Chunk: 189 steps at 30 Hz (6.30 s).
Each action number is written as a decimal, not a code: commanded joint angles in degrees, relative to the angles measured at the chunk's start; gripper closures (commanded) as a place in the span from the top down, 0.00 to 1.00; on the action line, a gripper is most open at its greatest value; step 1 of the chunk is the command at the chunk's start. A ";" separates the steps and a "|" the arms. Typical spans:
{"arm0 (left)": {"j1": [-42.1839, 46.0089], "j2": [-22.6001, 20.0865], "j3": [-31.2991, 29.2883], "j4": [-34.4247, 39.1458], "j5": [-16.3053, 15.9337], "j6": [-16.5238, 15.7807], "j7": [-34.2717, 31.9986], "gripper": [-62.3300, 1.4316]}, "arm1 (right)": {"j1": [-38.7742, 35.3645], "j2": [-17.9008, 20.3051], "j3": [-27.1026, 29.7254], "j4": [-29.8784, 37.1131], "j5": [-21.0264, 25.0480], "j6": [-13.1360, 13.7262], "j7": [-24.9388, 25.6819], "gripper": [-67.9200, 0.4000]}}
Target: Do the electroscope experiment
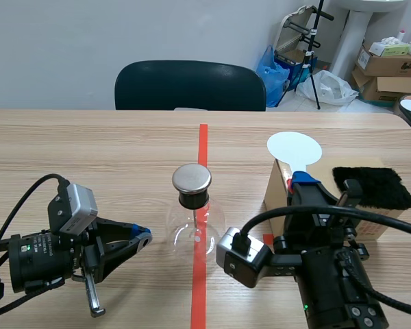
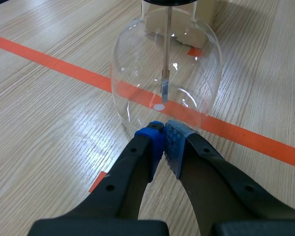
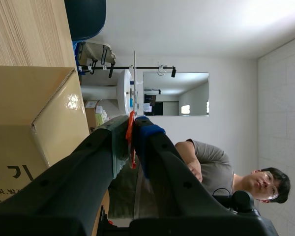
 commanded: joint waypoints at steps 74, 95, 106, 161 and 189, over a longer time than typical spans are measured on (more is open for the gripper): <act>0.00 -0.04 -0.70 1.07 -0.87 -0.09 -0.98 0.09 | 0.37 0.48 0.33 1.01 -0.04 -0.46 0.68 0.02; 4.52 -2.71 -4.07 6.95 -1.07 -0.09 -3.54 0.09 | -5.42 -7.48 21.81 0.96 4.44 -3.89 28.44 0.02; 31.93 -12.52 -18.08 36.04 -3.30 -0.09 -4.20 0.09 | -7.28 -11.80 32.57 0.44 10.88 -3.93 46.45 0.02; 53.96 -20.35 -28.39 50.42 -17.42 -0.09 -3.80 1.00 | 1.79 -11.45 34.75 -16.81 11.63 -6.10 55.15 0.02; 53.96 -20.35 -28.39 50.42 -17.40 -0.09 -3.76 1.00 | 1.77 -11.45 34.77 -16.81 11.89 -6.91 52.74 1.00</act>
